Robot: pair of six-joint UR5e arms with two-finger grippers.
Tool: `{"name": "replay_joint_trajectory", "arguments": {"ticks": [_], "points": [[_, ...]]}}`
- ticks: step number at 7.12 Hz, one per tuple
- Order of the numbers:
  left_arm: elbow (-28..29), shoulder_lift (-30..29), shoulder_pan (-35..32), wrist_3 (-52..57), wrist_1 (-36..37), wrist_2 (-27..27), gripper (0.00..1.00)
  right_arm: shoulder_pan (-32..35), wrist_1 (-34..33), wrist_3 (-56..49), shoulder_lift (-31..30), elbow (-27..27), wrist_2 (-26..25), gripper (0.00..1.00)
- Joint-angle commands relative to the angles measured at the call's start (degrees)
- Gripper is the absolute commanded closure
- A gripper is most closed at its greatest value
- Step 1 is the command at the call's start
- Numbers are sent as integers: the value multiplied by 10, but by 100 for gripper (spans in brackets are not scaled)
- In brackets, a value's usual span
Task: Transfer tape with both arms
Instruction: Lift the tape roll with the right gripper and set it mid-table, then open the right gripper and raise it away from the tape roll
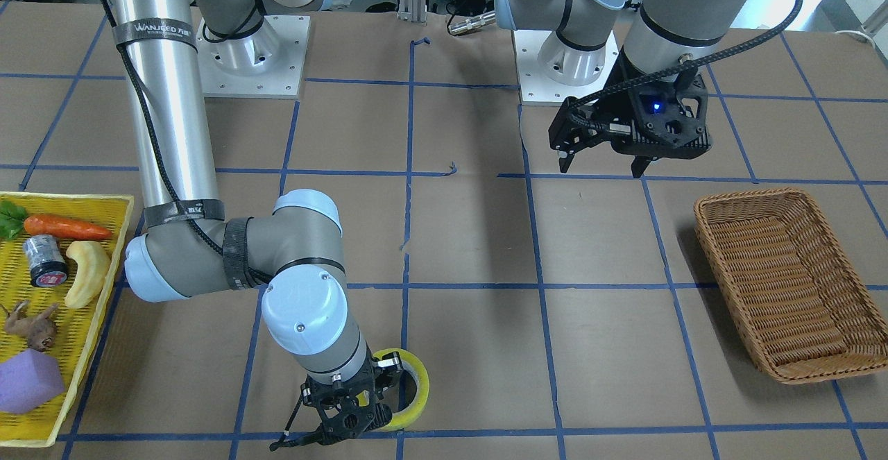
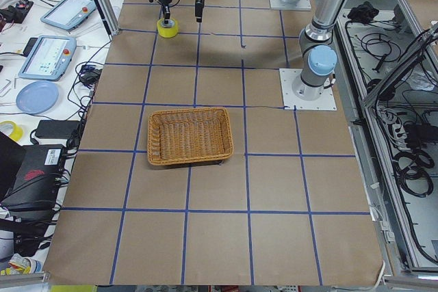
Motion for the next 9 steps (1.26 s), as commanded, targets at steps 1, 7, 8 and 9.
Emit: {"name": "replay_joint_trajectory", "arguments": {"ticks": [1, 7, 8, 9], "points": [[1, 0, 0, 0, 0, -1, 0, -2, 6, 2, -28, -1, -2, 0], [8, -19, -9, -24, 28, -3, 0, -135, 283, -10, -324, 112, -73, 0], [4, -21, -24, -48, 46, -4, 0, -145, 288, -9, -376, 156, -73, 0], [6, -40, -56, -75, 65, -3, 0, -145, 285, -7, -416, 190, -70, 0]]}}
